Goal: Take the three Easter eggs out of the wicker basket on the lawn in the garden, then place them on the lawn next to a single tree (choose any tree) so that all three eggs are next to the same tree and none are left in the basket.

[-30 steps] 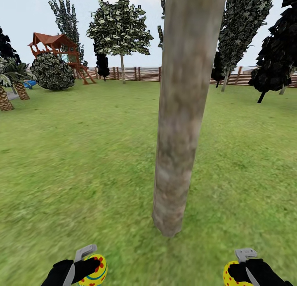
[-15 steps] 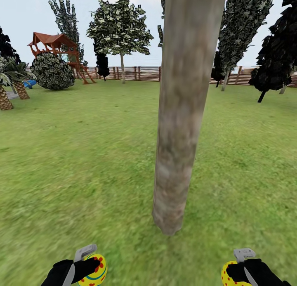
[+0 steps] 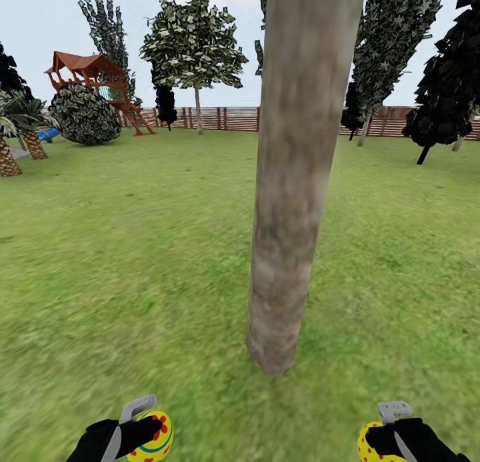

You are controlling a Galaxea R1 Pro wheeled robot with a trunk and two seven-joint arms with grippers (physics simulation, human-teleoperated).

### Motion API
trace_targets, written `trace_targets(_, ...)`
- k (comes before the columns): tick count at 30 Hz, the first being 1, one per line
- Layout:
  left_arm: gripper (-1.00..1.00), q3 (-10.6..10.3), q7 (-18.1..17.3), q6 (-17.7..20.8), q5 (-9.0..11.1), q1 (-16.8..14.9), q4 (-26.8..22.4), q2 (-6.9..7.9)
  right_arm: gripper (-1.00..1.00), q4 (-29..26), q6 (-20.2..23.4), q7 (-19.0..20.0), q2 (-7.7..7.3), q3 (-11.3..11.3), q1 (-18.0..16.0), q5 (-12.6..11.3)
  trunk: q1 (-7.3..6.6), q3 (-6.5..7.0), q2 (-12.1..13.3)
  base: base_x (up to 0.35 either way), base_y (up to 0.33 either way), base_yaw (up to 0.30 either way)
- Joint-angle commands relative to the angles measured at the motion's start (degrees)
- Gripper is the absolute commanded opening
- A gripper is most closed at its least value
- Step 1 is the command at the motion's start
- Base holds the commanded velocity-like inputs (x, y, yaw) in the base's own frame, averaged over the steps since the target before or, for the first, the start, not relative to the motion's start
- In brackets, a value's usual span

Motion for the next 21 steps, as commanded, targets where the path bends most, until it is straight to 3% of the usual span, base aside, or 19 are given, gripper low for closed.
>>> trace_targets(1,-1.0,0.38,-0.41,0.34,-0.23,-0.04,-0.1,-0.08,-1.0,-0.09,0.29,-0.04,-0.08,0.34,-0.02,-0.28,0.22,-0.24,-0.44,0.0,0.0,0.0)
trace_targets(21,-1.0,0.38,-0.42,0.34,-0.24,-0.04,-0.09,-0.05,-1.0,-0.09,0.29,0.01,-0.04,0.34,-0.02,-0.23,4.61,-3.83,-8.46,0.0,0.0,0.0)
